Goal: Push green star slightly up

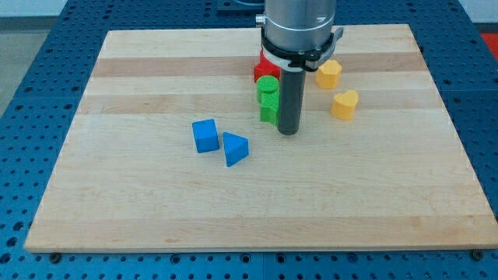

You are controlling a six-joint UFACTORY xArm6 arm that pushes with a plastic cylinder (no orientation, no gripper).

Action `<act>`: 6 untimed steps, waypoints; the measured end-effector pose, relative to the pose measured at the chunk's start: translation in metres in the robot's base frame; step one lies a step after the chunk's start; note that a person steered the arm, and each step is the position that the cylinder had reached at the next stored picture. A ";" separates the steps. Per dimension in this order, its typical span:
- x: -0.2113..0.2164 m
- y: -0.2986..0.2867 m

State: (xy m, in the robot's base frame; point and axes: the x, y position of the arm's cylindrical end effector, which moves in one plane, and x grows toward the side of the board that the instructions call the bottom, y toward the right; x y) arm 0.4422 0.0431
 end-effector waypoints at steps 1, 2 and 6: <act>-0.006 0.000; -0.006 -0.001; -0.016 -0.010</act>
